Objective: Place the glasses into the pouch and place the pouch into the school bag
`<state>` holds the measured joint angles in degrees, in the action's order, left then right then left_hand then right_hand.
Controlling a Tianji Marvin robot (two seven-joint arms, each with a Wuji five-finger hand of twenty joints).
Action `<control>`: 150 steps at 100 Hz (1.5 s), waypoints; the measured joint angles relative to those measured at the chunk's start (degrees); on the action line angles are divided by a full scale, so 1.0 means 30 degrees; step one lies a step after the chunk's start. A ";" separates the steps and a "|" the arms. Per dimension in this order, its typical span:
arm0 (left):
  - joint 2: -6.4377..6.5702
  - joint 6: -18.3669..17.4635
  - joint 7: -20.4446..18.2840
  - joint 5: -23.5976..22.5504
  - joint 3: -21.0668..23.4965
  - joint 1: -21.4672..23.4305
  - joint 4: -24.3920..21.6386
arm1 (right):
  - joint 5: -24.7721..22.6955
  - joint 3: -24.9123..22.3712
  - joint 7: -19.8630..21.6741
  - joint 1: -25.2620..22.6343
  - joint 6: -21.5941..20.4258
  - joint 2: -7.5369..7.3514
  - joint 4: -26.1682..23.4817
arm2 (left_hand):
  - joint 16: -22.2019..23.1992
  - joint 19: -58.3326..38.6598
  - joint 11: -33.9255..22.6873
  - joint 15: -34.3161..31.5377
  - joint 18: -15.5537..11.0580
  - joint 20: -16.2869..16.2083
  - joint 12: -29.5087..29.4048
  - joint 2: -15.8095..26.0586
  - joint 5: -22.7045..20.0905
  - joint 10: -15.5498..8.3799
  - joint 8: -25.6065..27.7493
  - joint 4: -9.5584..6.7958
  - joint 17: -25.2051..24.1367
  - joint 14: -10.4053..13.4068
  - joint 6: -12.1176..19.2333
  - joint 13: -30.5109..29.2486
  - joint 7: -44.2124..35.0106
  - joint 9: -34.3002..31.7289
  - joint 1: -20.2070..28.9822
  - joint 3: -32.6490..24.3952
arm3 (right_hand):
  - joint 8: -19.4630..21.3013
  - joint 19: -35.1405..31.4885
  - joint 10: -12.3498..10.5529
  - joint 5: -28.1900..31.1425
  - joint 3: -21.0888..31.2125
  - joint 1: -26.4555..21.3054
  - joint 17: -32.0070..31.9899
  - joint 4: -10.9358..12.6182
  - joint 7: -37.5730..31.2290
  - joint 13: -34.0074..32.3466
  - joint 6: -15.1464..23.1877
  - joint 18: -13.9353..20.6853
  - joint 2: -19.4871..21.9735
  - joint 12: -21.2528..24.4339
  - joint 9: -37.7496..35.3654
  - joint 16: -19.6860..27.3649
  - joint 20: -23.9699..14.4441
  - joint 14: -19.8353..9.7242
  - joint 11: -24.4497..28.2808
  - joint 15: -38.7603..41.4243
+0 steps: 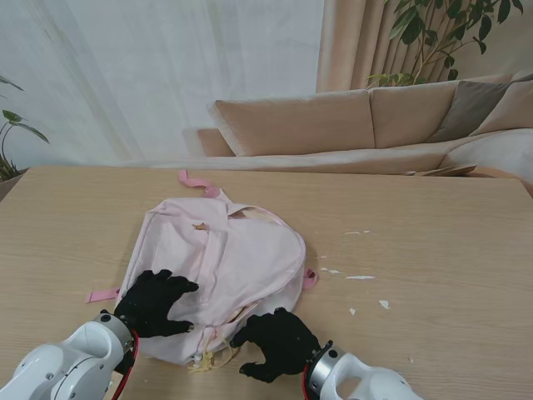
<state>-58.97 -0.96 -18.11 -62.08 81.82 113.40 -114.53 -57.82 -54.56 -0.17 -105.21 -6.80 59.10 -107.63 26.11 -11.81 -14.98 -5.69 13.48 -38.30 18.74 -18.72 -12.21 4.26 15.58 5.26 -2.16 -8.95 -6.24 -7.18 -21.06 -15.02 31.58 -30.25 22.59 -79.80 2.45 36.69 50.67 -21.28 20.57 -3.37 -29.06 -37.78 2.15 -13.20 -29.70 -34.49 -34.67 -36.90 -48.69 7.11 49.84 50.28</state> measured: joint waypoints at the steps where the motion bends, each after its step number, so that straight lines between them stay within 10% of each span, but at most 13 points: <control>1: 0.0000 0.0000 0.0010 0.0010 -0.0015 -0.0005 0.0013 | 0.0062 0.0081 0.0052 0.0093 0.0073 -0.0007 0.0075 | 0.0000 0.0000 0.0000 0.0000 0.0000 0.0000 0.0000 0.0000 0.0000 0.0000 0.0000 0.0000 0.0000 0.0000 0.0000 0.0000 0.0000 0.0000 0.0000 0.0000 | -0.0109 -0.0174 0.0000 0.0000 0.0000 0.0000 0.0011 0.0000 0.0107 -0.0006 -0.0003 0.0071 0.0000 -0.0107 0.0000 -0.0088 -0.0049 0.0000 0.0078 0.0057; 66: -0.0041 0.0083 0.0642 0.0844 0.0086 -0.0021 0.0691 | 0.5338 0.3925 0.0619 0.4487 0.3041 0.0553 0.3378 | 0.0000 0.0169 0.0000 0.0000 -0.0258 -0.0001 0.0000 0.0000 0.0000 -0.0003 0.0178 0.0000 0.0000 0.0005 0.0004 0.0000 0.0000 0.0000 0.0001 -0.0207 | -0.1454 -0.3145 -0.1522 -0.0511 0.0346 0.0003 0.0601 0.0001 -0.0499 -0.0050 0.0048 0.0787 -0.1183 -0.5447 -0.0380 -0.4047 -0.1591 -0.0255 0.4912 0.6175; 77: -0.0045 0.0056 0.0686 0.0881 0.0137 -0.0019 0.0749 | 0.5806 0.4121 -0.0321 0.4577 0.3049 0.0768 0.3779 | 0.0000 0.0169 0.0000 0.0000 -0.0278 -0.0004 0.0000 0.0000 0.0000 -0.0004 0.0186 0.0000 0.0000 0.0005 0.0004 0.0000 0.0000 0.0000 0.0001 -0.0236 | 0.1010 -0.3155 -0.1532 0.1561 0.1098 -0.0003 0.0193 -0.0033 -0.2980 0.0129 0.0449 0.0786 -0.2207 -0.6205 -0.0380 -0.4311 -0.1835 -0.0256 0.5217 0.6632; 94: -0.0047 0.0023 0.0798 0.0995 0.0140 -0.0033 0.0809 | 0.6518 0.4775 -0.1313 0.4950 0.3382 0.1166 0.4339 | 0.0000 0.0171 0.0000 0.0000 -0.0279 -0.0005 0.0000 0.0000 0.0000 -0.0004 0.0190 0.0000 0.0000 0.0006 0.0005 0.0000 0.0000 0.0000 0.0005 -0.0415 | 0.6468 -0.3363 -0.1535 0.1890 0.1051 -0.0950 -0.0047 -0.2210 -0.8276 0.0266 0.0977 0.0575 -0.3649 -0.7659 -0.0393 -0.4739 -0.2296 -0.0256 0.5910 0.6864; 123: -0.0060 -0.0110 0.0980 0.1219 0.0168 -0.0040 0.0903 | 0.5928 0.6106 -0.3347 0.5958 0.4284 0.1791 0.5516 | 0.0000 0.0189 0.0000 0.0000 -0.0277 -0.0005 0.0000 0.0000 0.0000 -0.0003 0.0192 0.0000 0.0000 0.0005 0.0004 -0.0007 0.0001 0.0000 0.0007 -0.0416 | 1.0442 -0.3423 -0.1667 0.3115 0.1867 -0.0956 0.0623 -0.2138 -1.1912 -0.0108 0.2601 0.0511 -0.3866 -0.8094 -0.2085 -0.4779 -0.2535 -0.0257 0.6290 0.7333; 132: -0.0070 -0.0212 0.1037 0.1237 0.0230 -0.0028 0.0926 | 0.5718 0.6118 -0.3332 0.6039 0.4305 0.1895 0.5650 | 0.0000 0.0189 0.0000 0.0000 -0.0275 -0.0006 0.0000 0.0000 0.0000 -0.0004 0.0192 0.0000 0.0000 0.0006 0.0005 -0.0007 0.0001 0.0000 0.0007 -0.0418 | 1.0108 -0.3556 -0.1747 0.3114 0.3422 -0.1385 0.0710 -0.1603 -1.1816 -0.0114 0.2913 0.0511 -0.4009 -0.7911 -0.2085 -0.4779 -0.2535 -0.0258 0.5850 0.7342; 150: -0.0081 -0.0400 0.1149 0.1306 0.0340 0.0005 0.0953 | 0.5525 0.6103 -0.3399 0.6052 0.4129 0.1894 0.5673 | 0.0000 0.0189 0.0000 0.0000 -0.0275 -0.0005 0.0000 0.0000 0.0000 -0.0004 0.0192 0.0000 0.0000 0.0005 0.0005 -0.0013 0.0001 0.0000 0.0006 -0.0419 | 0.3940 -0.3556 -0.1442 0.3785 0.6499 -0.4567 0.1323 -0.0707 -1.0401 -0.1246 0.2896 0.0279 -0.4422 -0.6091 -0.3314 -0.3574 -0.2328 -0.0208 0.4418 0.6355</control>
<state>-59.21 -2.16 -14.67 -58.16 82.84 113.42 -111.67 -41.24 -36.25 -10.36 -87.06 5.59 64.79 -90.61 26.11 -11.24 -14.98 -5.69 12.66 -38.32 18.74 -18.72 -12.21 4.25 16.16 5.26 -2.16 -8.93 -6.22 -7.22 -21.06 -15.02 31.60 -31.50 34.41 -90.46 -1.87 48.04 70.17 -34.98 24.54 -5.49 -60.27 -41.51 10.83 -12.37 -42.97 -52.76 -44.61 -47.62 -55.67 6.49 63.09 69.34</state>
